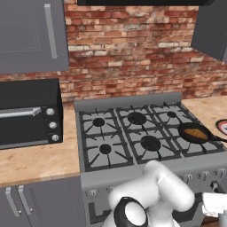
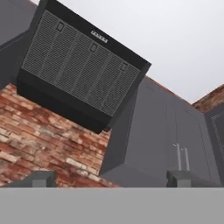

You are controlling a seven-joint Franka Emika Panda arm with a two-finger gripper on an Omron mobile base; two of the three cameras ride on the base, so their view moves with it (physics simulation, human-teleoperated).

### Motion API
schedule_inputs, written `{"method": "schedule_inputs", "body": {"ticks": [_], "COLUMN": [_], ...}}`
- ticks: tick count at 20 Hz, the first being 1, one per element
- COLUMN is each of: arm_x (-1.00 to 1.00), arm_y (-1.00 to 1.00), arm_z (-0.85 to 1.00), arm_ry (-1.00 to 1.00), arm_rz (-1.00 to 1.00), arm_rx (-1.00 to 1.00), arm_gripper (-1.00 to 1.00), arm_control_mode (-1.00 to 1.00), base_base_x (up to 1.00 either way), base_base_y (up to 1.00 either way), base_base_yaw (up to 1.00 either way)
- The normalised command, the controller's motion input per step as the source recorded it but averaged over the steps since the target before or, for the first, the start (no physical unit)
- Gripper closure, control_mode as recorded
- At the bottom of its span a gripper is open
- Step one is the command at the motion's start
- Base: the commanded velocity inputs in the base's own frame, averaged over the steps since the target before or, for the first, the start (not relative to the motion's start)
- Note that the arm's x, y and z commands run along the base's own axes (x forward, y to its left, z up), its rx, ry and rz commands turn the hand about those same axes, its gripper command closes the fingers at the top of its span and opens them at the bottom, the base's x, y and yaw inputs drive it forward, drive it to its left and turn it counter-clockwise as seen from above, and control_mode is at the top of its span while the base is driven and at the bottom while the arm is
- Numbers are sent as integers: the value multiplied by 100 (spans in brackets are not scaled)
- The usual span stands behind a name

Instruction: Pick the croissant and place it on the pan. Then turn on the stove to warm the croissant.

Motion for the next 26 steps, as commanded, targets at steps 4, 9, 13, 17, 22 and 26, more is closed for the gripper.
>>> {"method": "schedule_inputs", "body": {"ticks": [4,9,13,17,22,26], "arm_x": [6,55,24,-4,7,35], "arm_y": [-4,-38,-41,-9,-66,-99], "arm_z": [-8,-83,-87,-15,-94,-94], "arm_ry": [0,0,0,1,1,0], "arm_rz": [0,0,0,0,0,1], "arm_rx": [0,-8,-12,0,-6,-5], "arm_gripper": [-100,-100,-100,-100,-100,-100], "arm_control_mode": [-100,-100,-100,-100,-100,-100], "base_base_x": [0,0,0,0,0,0], "base_base_y": [0,0,0,0,0,0], "base_base_yaw": [0,0,0,0,0,0]}}
